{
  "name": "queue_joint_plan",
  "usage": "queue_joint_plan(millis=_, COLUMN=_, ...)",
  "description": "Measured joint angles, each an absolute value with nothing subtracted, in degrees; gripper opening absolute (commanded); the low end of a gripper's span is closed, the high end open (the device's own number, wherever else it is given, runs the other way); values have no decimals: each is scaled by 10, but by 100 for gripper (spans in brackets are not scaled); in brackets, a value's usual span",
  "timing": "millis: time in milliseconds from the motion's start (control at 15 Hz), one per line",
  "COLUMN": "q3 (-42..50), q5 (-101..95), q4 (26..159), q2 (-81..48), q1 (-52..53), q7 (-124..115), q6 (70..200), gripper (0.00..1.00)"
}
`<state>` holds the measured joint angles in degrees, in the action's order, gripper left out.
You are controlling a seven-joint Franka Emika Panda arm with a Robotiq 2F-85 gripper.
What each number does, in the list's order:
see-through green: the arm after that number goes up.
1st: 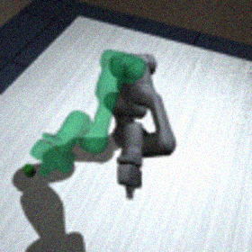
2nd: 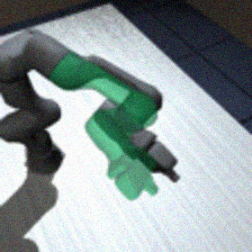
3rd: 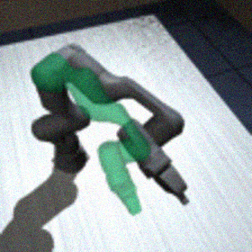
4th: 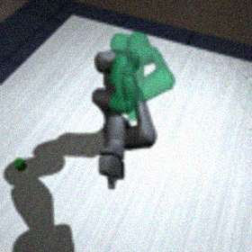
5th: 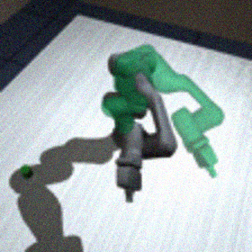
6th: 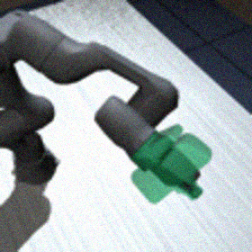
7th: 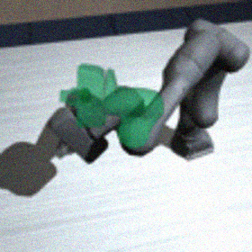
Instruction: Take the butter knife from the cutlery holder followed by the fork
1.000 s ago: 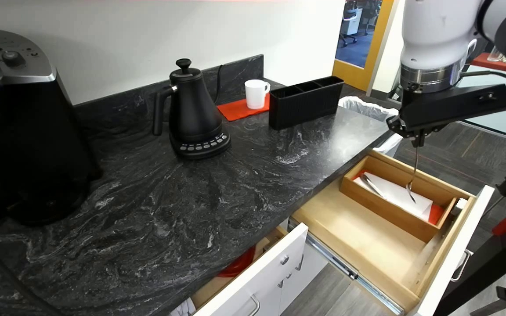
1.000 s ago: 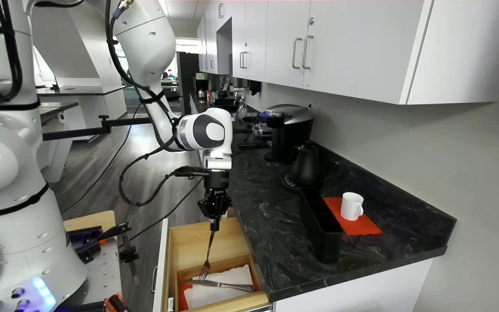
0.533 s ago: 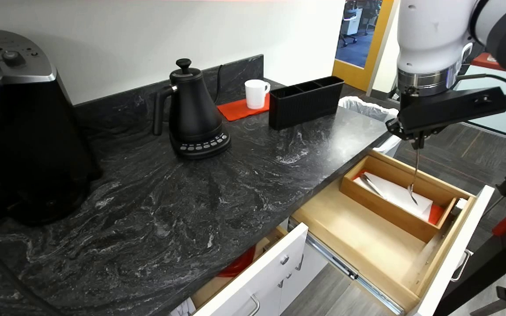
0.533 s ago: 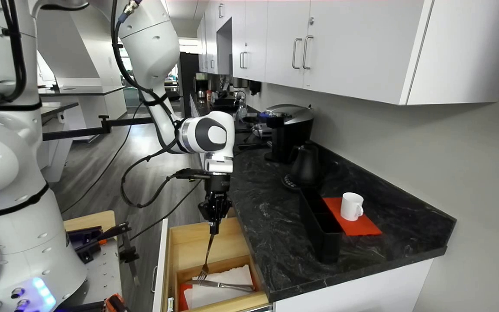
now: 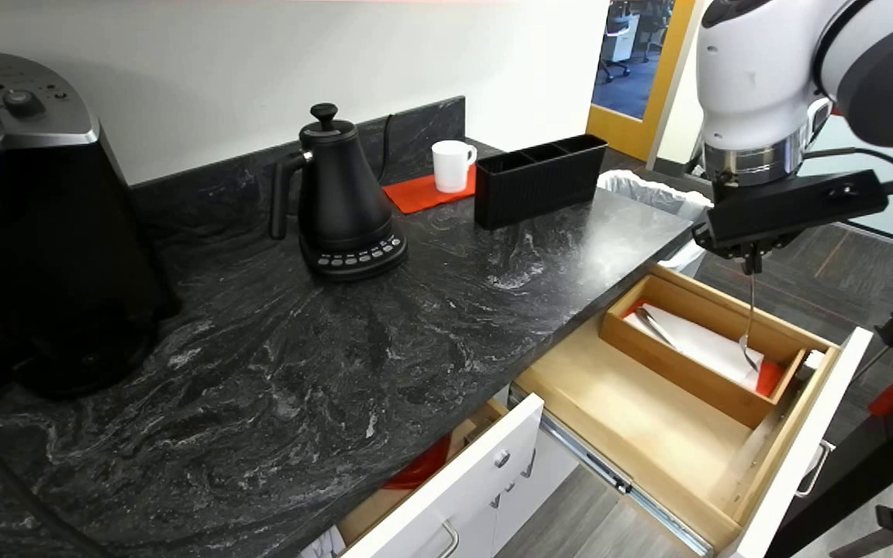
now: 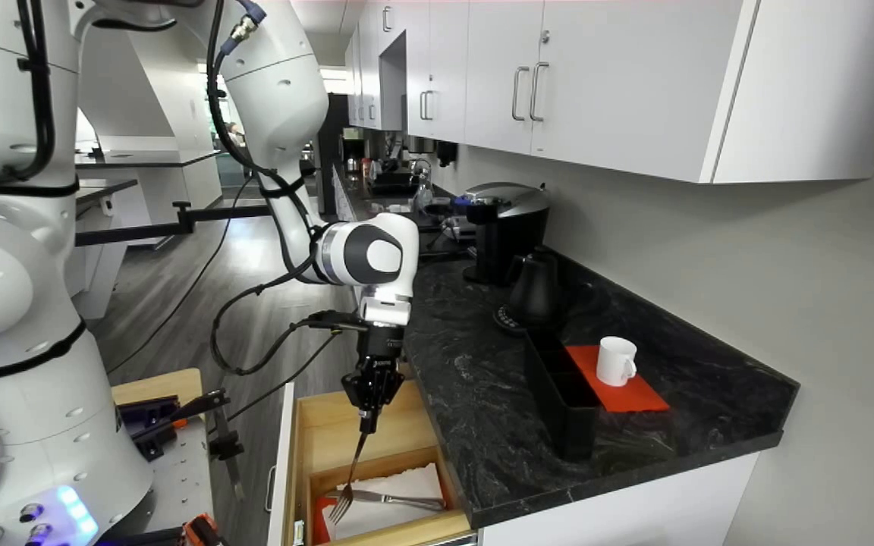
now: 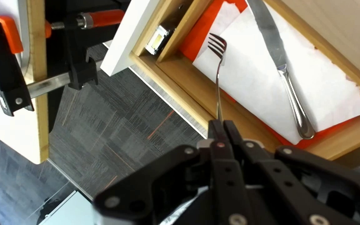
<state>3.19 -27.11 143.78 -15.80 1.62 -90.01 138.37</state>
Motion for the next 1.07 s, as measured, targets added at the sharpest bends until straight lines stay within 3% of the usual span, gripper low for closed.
queue_joint_plan(millis=333, q3=36, q5=-262, q4=1438, q2=-158, q1=16, q7=-897, q6=1384, gripper=3)
queue_joint_plan(millis=400, q3=36, q5=-262, q4=1438, q2=-158, q1=16, q7=-897, q6=1384, gripper=29)
queue_joint_plan(millis=467, q3=36, q5=-261, q4=1438, q2=-158, q1=16, q7=-896, q6=1384, gripper=29)
queue_joint_plan(millis=600, q3=36, q5=-260, q4=1438, q2=-159, q1=16, q7=-892, q6=1384, gripper=40)
queue_joint_plan(millis=1067, q3=36, q5=-254, q4=1438, q2=-159, q1=17, q7=-880, q6=1384, gripper=85)
